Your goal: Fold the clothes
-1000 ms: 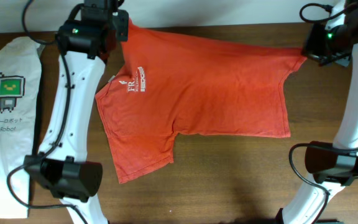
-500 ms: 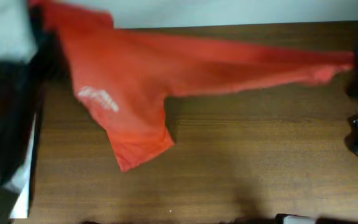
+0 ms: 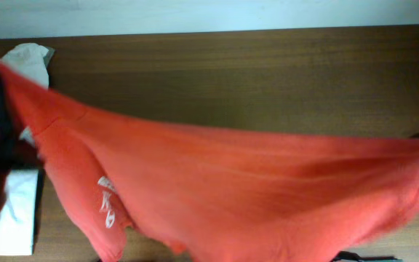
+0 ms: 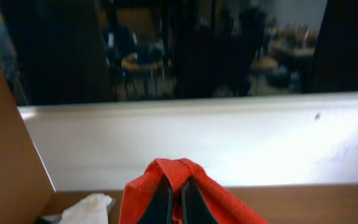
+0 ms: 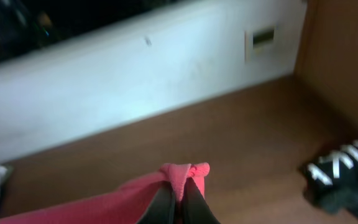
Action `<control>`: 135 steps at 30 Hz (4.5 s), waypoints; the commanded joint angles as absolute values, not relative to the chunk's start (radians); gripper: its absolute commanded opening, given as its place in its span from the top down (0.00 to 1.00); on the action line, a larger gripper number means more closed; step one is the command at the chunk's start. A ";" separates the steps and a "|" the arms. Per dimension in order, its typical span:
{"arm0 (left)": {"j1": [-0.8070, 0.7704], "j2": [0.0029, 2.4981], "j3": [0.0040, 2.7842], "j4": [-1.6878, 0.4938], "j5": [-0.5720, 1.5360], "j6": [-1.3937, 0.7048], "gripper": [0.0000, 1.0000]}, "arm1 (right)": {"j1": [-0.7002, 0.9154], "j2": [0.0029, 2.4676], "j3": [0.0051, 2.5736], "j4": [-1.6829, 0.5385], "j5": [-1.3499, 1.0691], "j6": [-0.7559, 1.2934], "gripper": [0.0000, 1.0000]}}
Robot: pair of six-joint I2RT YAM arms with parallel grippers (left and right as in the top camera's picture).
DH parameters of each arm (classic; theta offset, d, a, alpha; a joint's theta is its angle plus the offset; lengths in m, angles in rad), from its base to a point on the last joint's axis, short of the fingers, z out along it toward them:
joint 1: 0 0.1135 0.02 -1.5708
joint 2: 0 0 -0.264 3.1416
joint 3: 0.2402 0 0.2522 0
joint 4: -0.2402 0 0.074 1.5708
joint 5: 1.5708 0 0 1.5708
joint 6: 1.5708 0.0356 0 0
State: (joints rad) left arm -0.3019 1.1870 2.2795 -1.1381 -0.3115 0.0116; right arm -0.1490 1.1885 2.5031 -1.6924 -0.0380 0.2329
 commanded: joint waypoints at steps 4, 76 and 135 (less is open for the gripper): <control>-0.307 1.470 2.269 -1.173 -0.317 0.027 1.00 | -0.144 1.368 2.402 -1.699 -0.006 0.244 0.96; -0.345 1.100 2.259 -1.145 -0.321 0.027 1.00 | -0.136 1.059 2.373 -1.690 0.036 0.237 0.96; -0.196 2.346 2.258 -1.069 -0.265 0.038 1.00 | -0.229 2.215 2.063 -1.534 0.036 0.217 0.96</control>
State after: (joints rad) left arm -0.2081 2.3585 2.2509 -1.0321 -0.2588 0.0204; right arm -0.2211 2.2124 2.1448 -1.5547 0.0433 0.2302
